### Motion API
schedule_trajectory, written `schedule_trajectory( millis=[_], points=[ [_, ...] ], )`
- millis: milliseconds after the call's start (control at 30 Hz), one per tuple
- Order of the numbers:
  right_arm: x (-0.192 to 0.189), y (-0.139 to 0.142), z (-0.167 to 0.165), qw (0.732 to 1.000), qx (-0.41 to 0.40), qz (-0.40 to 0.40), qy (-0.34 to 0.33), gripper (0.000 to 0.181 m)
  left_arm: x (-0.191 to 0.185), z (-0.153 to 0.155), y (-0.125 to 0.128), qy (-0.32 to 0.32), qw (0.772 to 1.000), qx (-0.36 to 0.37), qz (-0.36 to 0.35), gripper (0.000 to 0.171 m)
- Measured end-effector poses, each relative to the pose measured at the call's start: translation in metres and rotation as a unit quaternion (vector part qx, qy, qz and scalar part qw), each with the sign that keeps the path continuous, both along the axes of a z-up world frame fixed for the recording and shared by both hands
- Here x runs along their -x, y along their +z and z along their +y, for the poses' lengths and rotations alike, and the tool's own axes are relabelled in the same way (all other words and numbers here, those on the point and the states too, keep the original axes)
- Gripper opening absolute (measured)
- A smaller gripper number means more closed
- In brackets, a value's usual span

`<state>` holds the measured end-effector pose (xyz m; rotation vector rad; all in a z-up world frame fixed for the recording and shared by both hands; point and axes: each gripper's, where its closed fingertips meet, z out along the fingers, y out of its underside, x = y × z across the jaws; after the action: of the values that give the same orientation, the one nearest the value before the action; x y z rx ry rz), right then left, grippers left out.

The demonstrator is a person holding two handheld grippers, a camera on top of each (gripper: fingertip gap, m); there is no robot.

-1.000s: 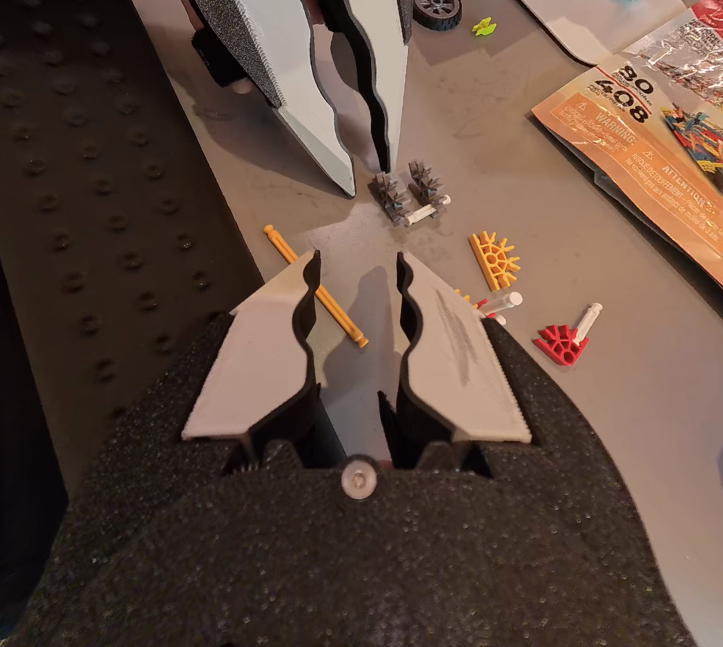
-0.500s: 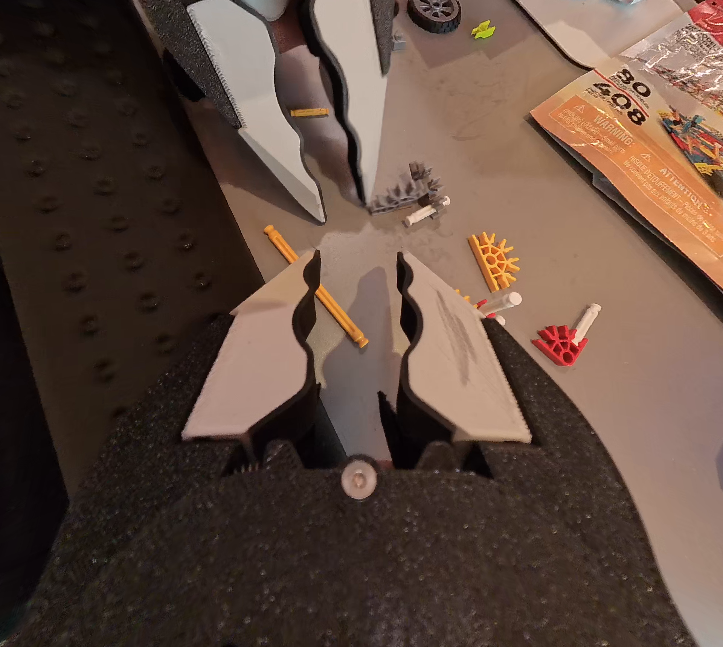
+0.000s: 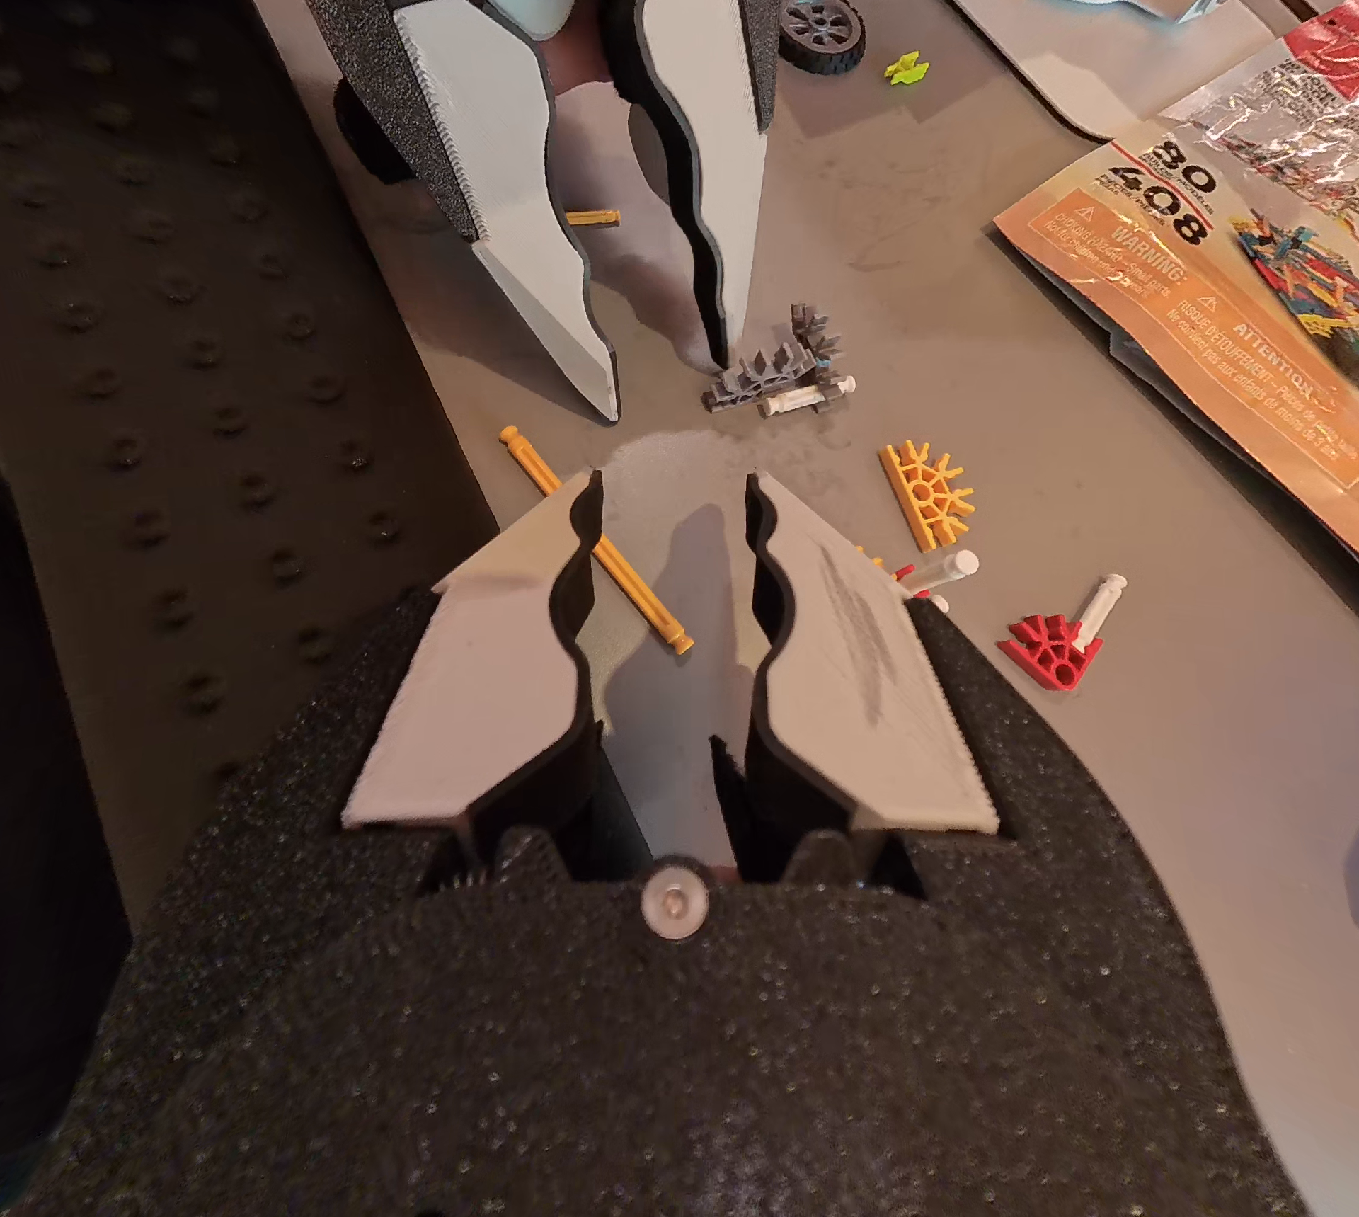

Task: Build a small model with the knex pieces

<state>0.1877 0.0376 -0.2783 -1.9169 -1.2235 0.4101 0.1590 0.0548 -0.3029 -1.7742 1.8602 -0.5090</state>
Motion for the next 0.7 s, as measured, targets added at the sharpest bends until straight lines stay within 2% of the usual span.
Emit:
schedule_trajectory(
  millis=[400,600,700],
  points=[
    [0.000,-0.001,-0.001,1.000,-0.003,-0.006,0.002,0.038,-0.008,-0.006,-0.001,-0.015,1.000,0.008,-0.005,0.029],
    [0.000,0.002,-0.001,1.000,-0.010,0.000,0.001,0.038,-0.001,-0.007,0.001,-0.026,1.000,-0.009,0.002,0.034],
    [-0.003,0.006,0.005,1.000,-0.018,-0.005,-0.023,0.037,0.009,-0.004,0.003,-0.033,0.999,-0.018,0.013,0.034]
  ],
)
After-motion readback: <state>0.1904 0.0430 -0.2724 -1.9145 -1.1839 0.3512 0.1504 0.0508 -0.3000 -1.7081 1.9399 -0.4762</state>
